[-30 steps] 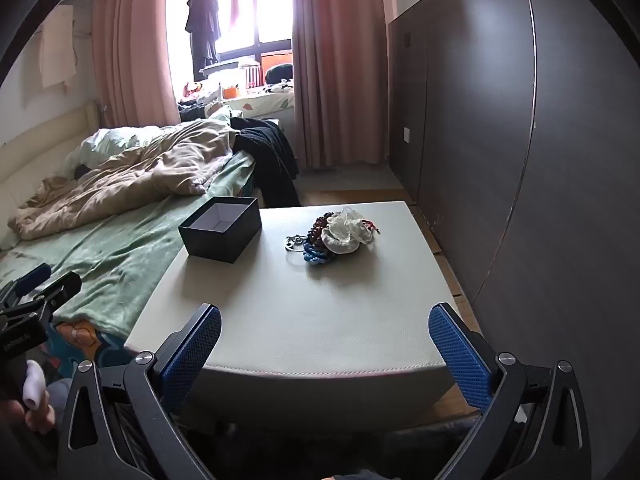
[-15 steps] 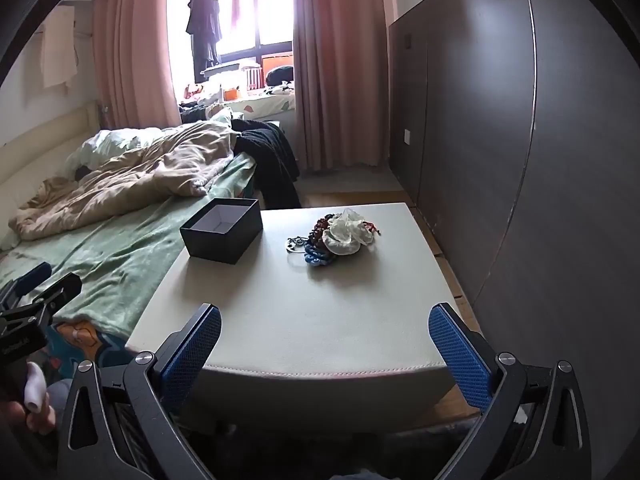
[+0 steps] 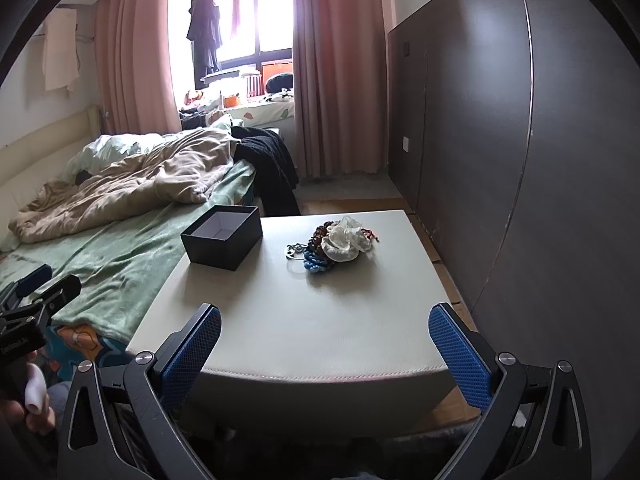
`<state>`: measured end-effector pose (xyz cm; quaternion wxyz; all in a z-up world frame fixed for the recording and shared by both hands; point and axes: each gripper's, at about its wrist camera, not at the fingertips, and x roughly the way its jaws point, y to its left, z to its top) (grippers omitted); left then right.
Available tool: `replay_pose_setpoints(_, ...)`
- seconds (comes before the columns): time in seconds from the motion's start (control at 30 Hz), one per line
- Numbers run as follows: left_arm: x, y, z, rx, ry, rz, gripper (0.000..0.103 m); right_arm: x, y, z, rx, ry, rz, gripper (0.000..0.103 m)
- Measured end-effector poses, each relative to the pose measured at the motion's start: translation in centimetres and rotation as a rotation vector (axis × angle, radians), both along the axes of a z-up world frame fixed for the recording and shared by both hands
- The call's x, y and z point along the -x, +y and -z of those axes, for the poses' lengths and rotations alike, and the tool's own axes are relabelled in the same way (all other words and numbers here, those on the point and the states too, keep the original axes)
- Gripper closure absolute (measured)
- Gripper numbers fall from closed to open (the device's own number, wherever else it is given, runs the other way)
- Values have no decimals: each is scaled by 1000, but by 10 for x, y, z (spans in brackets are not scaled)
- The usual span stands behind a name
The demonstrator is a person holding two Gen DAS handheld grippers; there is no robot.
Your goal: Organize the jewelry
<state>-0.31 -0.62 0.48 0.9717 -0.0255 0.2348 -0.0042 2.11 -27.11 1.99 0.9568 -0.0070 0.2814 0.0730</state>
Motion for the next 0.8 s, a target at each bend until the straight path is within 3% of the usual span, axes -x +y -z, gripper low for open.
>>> replay_pose_setpoints(0.8, 3, -1, -1, -1, -10, -1, 0, -1, -2, 2, -12, 1, 10, 0)
